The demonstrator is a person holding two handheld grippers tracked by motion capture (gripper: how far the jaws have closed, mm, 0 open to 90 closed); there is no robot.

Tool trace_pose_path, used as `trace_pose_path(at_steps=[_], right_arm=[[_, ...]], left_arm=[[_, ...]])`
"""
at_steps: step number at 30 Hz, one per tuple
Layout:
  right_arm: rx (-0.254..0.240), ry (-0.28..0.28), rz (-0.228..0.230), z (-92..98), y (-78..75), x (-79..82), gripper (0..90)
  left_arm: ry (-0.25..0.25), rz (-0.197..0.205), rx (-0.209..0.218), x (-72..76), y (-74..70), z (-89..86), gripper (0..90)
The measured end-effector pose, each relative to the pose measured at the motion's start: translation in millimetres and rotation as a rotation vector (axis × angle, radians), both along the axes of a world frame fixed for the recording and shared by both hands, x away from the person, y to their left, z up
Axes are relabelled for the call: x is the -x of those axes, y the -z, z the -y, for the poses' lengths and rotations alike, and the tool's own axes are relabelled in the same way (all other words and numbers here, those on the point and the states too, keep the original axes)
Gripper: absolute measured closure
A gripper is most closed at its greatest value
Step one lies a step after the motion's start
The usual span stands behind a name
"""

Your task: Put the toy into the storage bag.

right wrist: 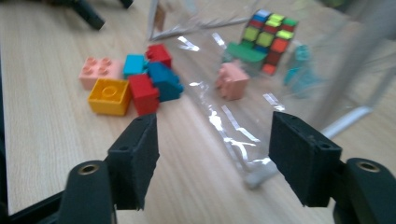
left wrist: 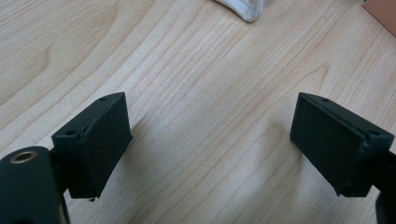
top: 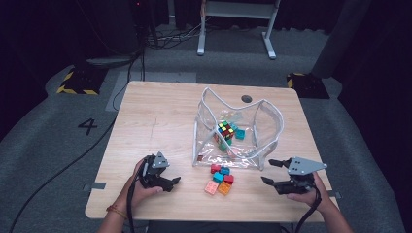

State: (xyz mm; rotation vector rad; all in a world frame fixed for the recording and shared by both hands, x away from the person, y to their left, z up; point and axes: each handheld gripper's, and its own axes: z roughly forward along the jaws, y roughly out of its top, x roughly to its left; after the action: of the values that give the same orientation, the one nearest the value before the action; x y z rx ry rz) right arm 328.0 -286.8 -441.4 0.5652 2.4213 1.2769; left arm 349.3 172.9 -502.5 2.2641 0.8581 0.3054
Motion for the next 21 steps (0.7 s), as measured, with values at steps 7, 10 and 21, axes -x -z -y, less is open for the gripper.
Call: trace_pose_path(at_steps=[7, 10, 21], right_arm=[[0.05, -0.079, -0.059, -36.1, 22.4, -1.1, 45.4], [0.069, -0.121, -0.064, -51.7, 28.0, -5.5, 48.9], [0.114, -0.186, -0.091, -90.7, 42.9, -17.8, 55.7]], left_arm=[[0.0, 0.0, 0.0, 0.0, 0.0, 0.0, 12.3], [0.001, -0.001, 0.001, 0.0, 0.0, 0.0, 12.4], [0.003, -0.005, 0.005, -0.1, 0.3, 0.2, 12.4]])
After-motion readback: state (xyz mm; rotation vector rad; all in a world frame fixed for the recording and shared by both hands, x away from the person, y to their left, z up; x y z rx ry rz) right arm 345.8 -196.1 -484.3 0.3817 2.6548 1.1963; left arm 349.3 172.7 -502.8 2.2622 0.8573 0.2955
